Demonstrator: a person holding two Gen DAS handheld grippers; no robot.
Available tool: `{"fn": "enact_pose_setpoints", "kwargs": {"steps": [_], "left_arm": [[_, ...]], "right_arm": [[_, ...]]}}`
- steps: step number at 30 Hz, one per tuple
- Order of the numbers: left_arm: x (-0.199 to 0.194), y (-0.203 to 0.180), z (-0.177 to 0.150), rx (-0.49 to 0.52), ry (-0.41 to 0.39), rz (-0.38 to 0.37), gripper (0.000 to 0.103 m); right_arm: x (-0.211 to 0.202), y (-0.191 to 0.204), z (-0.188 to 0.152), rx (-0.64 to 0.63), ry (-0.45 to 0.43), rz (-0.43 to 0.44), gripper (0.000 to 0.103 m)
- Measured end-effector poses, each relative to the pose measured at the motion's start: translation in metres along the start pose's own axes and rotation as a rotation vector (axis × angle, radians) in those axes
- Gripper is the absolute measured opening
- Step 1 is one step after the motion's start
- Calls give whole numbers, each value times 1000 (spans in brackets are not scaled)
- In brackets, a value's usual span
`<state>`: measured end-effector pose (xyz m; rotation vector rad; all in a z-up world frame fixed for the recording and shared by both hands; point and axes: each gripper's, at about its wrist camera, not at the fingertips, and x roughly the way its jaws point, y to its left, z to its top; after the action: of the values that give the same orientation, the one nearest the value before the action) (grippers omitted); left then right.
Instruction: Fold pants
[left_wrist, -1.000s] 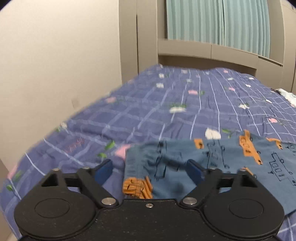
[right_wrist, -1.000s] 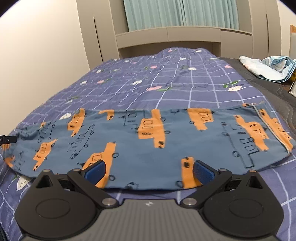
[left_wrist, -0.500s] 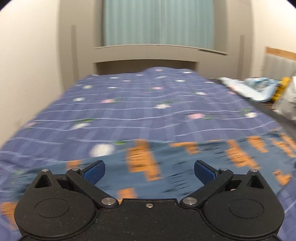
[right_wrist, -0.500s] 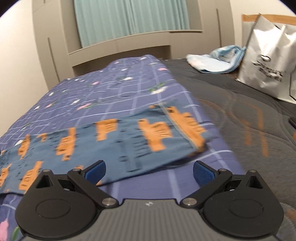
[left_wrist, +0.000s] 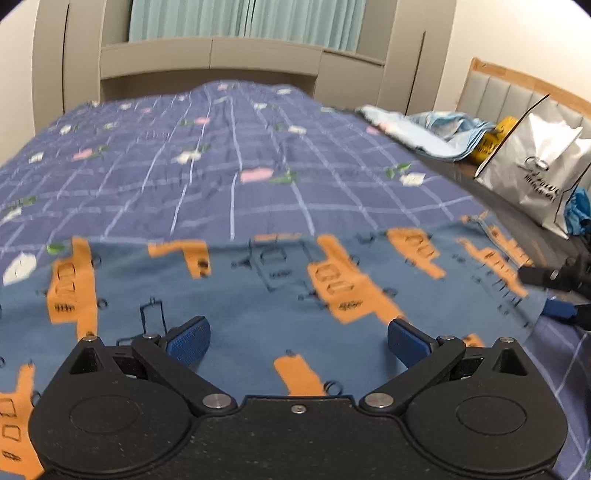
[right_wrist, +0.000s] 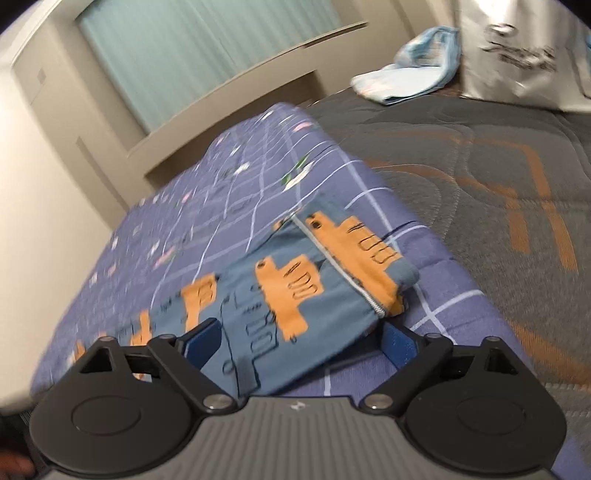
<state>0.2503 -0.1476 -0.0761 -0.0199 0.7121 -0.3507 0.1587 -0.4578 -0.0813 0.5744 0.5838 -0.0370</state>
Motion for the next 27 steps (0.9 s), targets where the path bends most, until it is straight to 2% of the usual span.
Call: {"fn": "enact_pose_setpoints", "kwargs": {"steps": [4,7,9,11,13,15,18,22,27], "left_arm": [[2,5,2,-14,-1,-8,102],[-1,6,2,-17,-3,-13,102],[-2,6,3,-18,-3,-14,102],[-4,7,6,-28,-4,-22,102],[-8,11,10,-58,-18,-52,102],[-12,18,17,-117,-35,-110,102],[-14,28,31,-219,-51,-239,102],[-13,38,50,-329,-42,-410,102],[-7,42,59,-426,0,-595,102]], "right_arm": [[-3,-9,-4,111,-79,-50,75],[-3,-12,-5,158,-116,-96,59],[-5,-16,-4,180,-129,-125,40],[-7,-21,-3,205,-143,-140,29],[-8,-24,-2,227,-158,-129,25],[-11,-19,-1,196,-176,-130,17],[-15,4,1,51,-211,-136,14],[-22,50,-2,-248,-250,-138,14],[-16,110,-23,-620,-239,-117,14]]}}
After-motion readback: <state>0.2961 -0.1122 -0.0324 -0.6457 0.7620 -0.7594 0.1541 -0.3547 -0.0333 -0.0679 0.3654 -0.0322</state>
